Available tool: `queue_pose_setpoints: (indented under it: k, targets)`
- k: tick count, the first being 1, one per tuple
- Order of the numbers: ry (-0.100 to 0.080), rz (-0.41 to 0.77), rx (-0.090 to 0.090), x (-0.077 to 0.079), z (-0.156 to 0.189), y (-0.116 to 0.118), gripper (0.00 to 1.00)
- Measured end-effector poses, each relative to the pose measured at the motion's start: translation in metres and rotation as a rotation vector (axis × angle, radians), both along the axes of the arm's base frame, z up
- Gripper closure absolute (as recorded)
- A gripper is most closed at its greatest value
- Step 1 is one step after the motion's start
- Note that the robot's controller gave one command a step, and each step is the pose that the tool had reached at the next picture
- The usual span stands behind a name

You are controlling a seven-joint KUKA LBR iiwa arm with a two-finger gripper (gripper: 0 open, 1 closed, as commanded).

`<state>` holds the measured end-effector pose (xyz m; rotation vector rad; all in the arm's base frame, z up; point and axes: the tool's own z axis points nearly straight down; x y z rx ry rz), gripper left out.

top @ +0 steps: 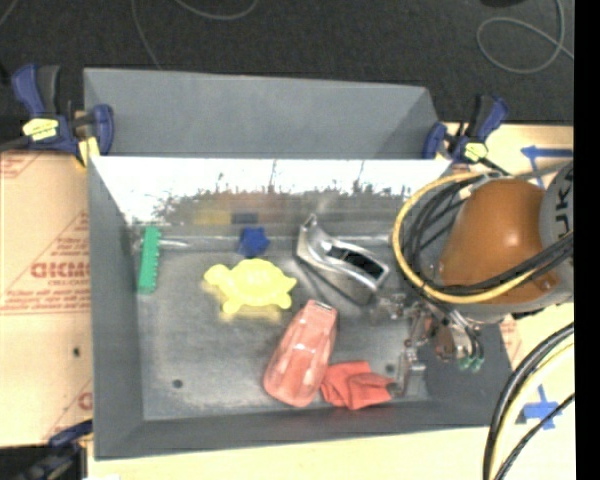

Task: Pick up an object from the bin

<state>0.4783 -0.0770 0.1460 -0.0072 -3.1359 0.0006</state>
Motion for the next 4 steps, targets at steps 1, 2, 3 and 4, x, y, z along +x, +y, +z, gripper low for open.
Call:
queue_pose_setpoints:
  k: [1, 2, 3, 4]
  targets:
    - [-0.008, 0.003, -0.001, 0.002, 0.004, 0.000, 0.00]
    - [-0.012, 0.069, -0.003, 0.005, -0.024, 0.010, 0.00]
    - [-0.006, 0.165, -0.001, 0.004, -0.050, 0.036, 0.00]
    - [-0.016, 0.105, -0.003, -0.004, -0.075, 0.038, 1.00]
